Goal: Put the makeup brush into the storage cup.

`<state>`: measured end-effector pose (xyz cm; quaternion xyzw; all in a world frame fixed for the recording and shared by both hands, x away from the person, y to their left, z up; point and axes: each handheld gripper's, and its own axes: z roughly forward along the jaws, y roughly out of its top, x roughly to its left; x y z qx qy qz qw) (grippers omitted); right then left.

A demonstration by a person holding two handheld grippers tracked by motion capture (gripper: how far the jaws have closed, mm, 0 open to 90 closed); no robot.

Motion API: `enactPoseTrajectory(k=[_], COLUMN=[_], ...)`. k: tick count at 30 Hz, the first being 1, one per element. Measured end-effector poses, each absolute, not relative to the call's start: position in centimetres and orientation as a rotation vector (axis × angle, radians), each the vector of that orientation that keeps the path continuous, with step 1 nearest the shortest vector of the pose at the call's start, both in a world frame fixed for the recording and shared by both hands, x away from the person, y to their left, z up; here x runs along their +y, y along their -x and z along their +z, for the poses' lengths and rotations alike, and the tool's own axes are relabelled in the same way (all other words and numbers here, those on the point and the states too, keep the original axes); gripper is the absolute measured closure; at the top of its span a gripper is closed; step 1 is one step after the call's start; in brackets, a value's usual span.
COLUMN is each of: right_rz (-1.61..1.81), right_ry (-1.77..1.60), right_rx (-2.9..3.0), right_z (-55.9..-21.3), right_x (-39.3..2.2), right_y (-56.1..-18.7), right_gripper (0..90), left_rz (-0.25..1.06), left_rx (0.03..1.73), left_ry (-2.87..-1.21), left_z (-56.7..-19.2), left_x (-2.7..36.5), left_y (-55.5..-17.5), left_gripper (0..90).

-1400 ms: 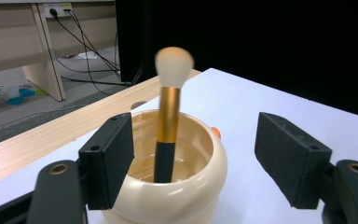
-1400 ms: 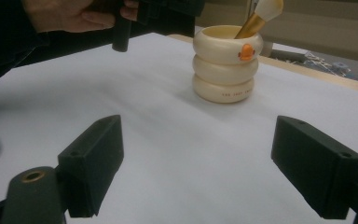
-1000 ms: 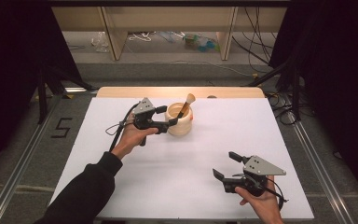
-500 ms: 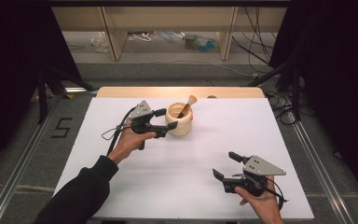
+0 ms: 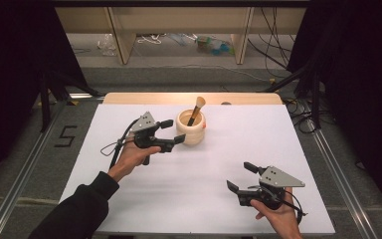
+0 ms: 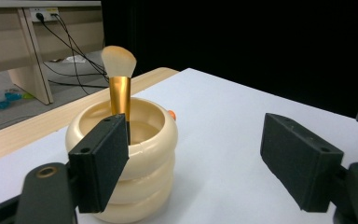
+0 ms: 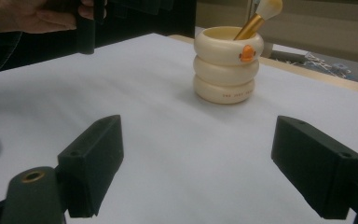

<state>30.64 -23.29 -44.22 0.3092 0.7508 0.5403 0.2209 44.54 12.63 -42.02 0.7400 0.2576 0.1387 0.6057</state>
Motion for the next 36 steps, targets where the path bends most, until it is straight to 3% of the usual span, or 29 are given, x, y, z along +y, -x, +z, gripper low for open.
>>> enactPoseTrajectory(k=[36], right_rz=[1.502], right_ry=[-0.852], right_rx=[2.075], right_z=[-44.2], right_x=[-23.2], right_y=[-30.6], right_gripper=[17.5], left_rz=[0.31], left_rx=[0.578], left_ry=[-1.697], left_z=[-42.6], left_x=[14.3], left_y=[-40.3], left_gripper=[22.3])
